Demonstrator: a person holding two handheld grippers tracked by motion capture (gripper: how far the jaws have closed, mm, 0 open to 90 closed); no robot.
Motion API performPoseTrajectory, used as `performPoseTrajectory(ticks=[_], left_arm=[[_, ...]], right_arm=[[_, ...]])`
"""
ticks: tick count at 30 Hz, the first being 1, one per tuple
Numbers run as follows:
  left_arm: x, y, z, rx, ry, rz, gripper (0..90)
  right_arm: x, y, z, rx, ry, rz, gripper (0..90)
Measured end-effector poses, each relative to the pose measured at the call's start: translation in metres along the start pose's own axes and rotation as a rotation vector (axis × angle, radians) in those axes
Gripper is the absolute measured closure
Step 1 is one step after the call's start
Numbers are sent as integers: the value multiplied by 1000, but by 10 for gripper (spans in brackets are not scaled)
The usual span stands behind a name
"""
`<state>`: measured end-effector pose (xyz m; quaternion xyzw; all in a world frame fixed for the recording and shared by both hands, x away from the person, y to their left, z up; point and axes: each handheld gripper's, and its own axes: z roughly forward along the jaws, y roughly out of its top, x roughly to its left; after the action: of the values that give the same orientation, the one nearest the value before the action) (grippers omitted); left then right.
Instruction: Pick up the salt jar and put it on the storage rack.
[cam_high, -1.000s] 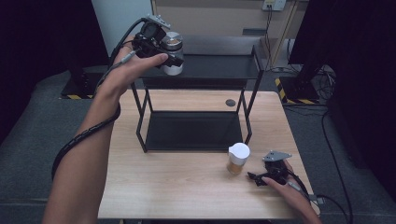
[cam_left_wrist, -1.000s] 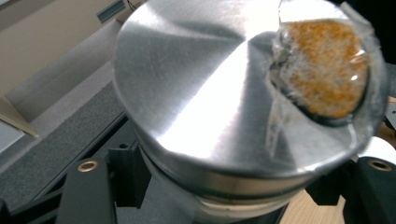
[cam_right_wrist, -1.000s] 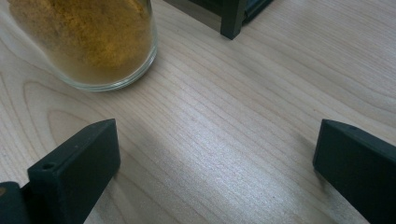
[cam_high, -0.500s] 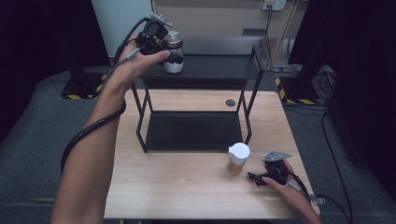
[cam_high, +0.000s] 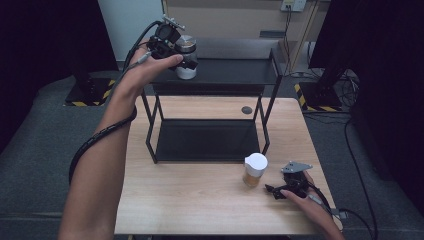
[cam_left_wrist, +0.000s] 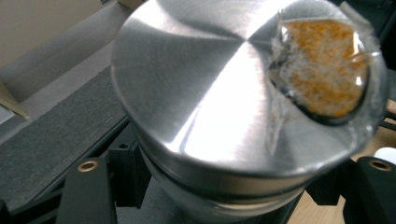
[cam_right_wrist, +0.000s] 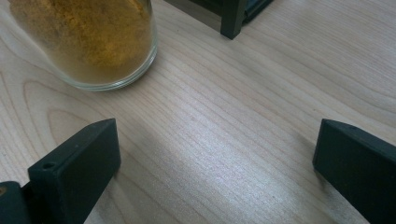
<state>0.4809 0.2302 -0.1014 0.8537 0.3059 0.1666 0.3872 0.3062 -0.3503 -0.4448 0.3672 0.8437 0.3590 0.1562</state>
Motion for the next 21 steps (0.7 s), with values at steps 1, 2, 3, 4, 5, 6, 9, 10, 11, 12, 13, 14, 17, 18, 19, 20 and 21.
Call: performPoseTrajectory(ticks=[1,2,3,4,5,6,9,10,11,12,13,14,17,18,19,20,21], left_arm=[[0,0,0,3,-2,0,294],[1,0,0,3,-3,0,294],[2,0,0,2,-5,0,294],[3,-1,0,-1,-7,-3,294],[3,-2,0,-4,-9,-11,294],[4,-4,0,-8,-12,-21,293],[4,-5,1,-14,-10,-22,292],[3,-5,1,-12,-4,-18,289],[1,-4,2,-8,3,-17,281],[-1,-3,3,1,13,-13,268],[-3,-2,5,8,19,-9,245],[-4,-2,5,8,25,-6,216],[-9,-5,-2,-9,48,0,169],[-10,-7,-6,-12,53,3,158],[-11,-8,-10,-14,57,8,153],[-12,-10,-14,-17,60,13,152],[-13,-13,-19,-23,63,13,151]], right_arm=[[0,0,0,0,0,0,17],[0,0,0,0,0,-2,17],[0,0,0,0,0,-2,17],[0,0,0,0,0,-2,17],[0,0,0,0,-1,-3,17],[0,0,0,0,-1,-2,17],[0,0,0,0,-1,-3,17],[0,0,0,0,-1,-3,17],[0,0,0,0,-1,-3,17],[0,0,0,0,-2,-3,17],[0,0,0,0,-1,-3,17],[0,0,0,0,-1,-3,17],[0,0,0,1,-1,-2,17],[0,0,0,1,-1,-2,17],[0,0,0,1,-1,-2,17],[0,0,0,0,-1,-2,17],[0,0,0,1,-2,-3,17]])
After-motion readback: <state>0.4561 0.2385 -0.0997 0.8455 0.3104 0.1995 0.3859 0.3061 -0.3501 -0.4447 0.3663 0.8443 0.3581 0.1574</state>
